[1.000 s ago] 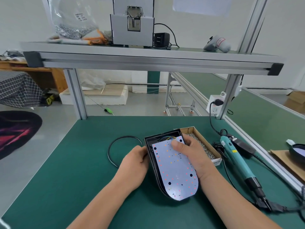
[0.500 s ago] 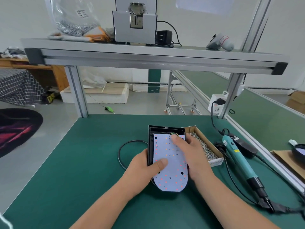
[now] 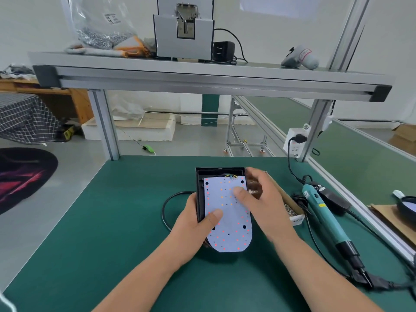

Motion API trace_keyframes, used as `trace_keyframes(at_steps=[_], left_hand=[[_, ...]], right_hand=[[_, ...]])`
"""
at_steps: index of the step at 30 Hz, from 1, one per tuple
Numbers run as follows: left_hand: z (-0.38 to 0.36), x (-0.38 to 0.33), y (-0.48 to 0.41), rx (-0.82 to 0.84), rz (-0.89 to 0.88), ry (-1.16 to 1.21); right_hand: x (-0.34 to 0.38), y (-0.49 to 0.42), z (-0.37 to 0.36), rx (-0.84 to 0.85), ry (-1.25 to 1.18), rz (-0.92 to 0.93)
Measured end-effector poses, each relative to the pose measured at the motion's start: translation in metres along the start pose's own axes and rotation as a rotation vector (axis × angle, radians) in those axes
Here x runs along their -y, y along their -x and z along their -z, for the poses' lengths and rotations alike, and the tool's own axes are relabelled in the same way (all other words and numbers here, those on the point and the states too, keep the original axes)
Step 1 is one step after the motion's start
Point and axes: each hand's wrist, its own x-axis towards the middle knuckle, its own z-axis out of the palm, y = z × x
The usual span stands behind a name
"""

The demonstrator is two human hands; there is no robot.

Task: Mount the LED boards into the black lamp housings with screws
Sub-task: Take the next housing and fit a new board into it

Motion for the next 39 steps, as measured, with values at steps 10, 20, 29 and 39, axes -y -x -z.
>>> trace_keyframes(at_steps=[10, 20, 29, 39], left_hand=[[-0.004, 0.001, 0.0, -0.003, 0.008, -0.046], [-0.003, 0.002, -0.001, 0.092, -0.052, -0.122], [-0.011, 0.005, -0.001, 0.042, -0.064, -0.022], [-0.008, 0.003, 0.002, 0.112, -0.02, -0.113]], right_hand=[[0.009, -0.002, 0.013, 0.012, 0.645, 0.214], [0.023, -0.006, 0.016, -0.073, 0.167, -0.038], [0.021, -0.005, 0.014, -0.156, 0.024, -0.044], [0.02, 0.005, -0.013, -0.334, -0.208, -0.074]])
